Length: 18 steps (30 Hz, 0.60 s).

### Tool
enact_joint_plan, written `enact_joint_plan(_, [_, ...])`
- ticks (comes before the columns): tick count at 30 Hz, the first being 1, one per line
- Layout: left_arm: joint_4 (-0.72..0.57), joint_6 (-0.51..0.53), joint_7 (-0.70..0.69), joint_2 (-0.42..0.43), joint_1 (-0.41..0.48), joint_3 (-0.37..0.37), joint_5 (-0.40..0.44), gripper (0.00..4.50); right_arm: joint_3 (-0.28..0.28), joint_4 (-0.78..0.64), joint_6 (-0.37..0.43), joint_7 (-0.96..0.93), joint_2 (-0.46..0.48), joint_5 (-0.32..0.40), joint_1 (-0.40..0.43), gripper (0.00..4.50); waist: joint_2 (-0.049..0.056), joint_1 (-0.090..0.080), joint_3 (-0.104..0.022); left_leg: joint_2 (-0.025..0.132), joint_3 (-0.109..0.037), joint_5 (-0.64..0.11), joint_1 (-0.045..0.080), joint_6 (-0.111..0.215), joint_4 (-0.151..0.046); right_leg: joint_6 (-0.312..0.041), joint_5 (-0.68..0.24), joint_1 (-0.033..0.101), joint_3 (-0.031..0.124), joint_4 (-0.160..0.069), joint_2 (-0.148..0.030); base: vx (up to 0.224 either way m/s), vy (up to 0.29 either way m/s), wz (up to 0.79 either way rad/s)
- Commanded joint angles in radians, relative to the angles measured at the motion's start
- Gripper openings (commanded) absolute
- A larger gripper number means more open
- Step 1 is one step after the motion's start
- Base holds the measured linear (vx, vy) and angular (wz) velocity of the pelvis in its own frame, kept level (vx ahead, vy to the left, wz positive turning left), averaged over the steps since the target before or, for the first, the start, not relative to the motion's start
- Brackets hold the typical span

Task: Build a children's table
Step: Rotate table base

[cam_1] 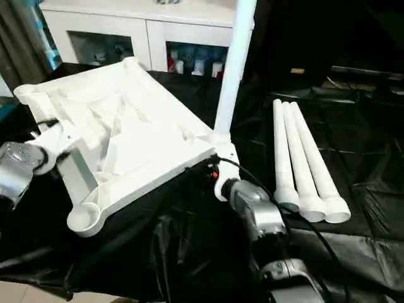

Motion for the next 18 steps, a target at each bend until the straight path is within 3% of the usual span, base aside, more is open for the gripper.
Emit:
enact_joint_plan(1, [-0.031,0.01,-0.082,0.001,0.025,-0.033,-0.021,0.58,0.001,0.014,-0.013,0.0,0.0,-0.008,-0.019,3.65,0.015,-0.004,-0.067,0.041,-0.022,-0.211,0.021,-0.024,-0.083,-0.232,-0.138,0.048,0.049,-0.059,-0.06,0.0,0.0,0.0])
enact_joint_plan(2, [-0.06,0.015,-0.118,0.007,0.036,-0.039,-0.036,0.5,0.002,0.022,-0.017,0.002,0.0,-0.01,-0.024,3.65,-0.003,-0.005,-0.067,0.041,-0.019,-0.205,0.02,-0.021,-0.083,-0.233,-0.135,0.048,0.048,-0.059,-0.059,0.0,0.0,0.0])
enact_joint_plan(3, [-0.107,-0.009,-0.183,0.019,0.053,-0.051,-0.062,0.5,0.003,0.035,-0.023,0.006,0.0,-0.013,-0.032,3.65,0.007,-0.001,-0.067,0.042,-0.022,-0.194,0.019,-0.018,-0.084,-0.237,-0.133,0.049,0.049,-0.055,-0.063,0.0,0.0,0.0])
enact_joint_plan(5, [-0.163,-0.023,-0.283,0.037,0.075,-0.066,-0.102,0.45,0.003,0.051,-0.028,0.013,-0.004,-0.016,-0.042,3.65,0.007,0.0,-0.069,0.042,-0.019,-0.186,0.023,-0.015,-0.081,-0.242,-0.116,0.047,0.049,-0.053,-0.062,0.0,0.0,0.0])
enact_joint_plan(6, [-0.191,-0.027,-0.334,0.046,0.086,-0.073,-0.123,0.16,0.004,0.059,-0.031,0.018,-0.007,-0.019,-0.046,3.65,0.008,-0.001,-0.067,0.042,-0.019,-0.185,0.02,-0.013,-0.083,-0.244,-0.118,0.047,0.049,-0.053,-0.06,0.0,0.0,0.0])
enact_joint_plan(10, [-0.272,-0.025,-0.463,0.077,0.11,-0.099,-0.164,0.04,0.011,0.091,-0.042,0.037,-0.02,-0.03,-0.064,3.65,0.01,-0.004,-0.064,0.04,-0.016,-0.207,0.024,-0.022,-0.084,-0.238,-0.138,0.045,0.05,-0.055,-0.056,0.0,0.0,0.0])
enact_joint_plan(12, [-0.352,-0.044,-0.598,0.104,0.132,-0.131,-0.209,0.04,0.012,0.123,-0.058,0.048,-0.03,-0.036,-0.083,3.65,0.012,-0.004,-0.065,0.04,-0.018,-0.21,0.023,-0.025,-0.085,-0.24,-0.147,0.047,0.05,-0.056,-0.058,0.0,0.0,0.0])
enact_joint_plan(18, [-0.442,-0.043,-0.722,0.081,0.134,-0.179,-0.267,0.04,0.008,0.169,-0.082,0.057,-0.042,-0.046,-0.109,3.65,0.017,-0.009,-0.067,0.037,-0.016,-0.195,0.023,-0.032,-0.082,-0.251,-0.098,0.051,0.049,-0.049,-0.054,0.0,0.0,0.0])
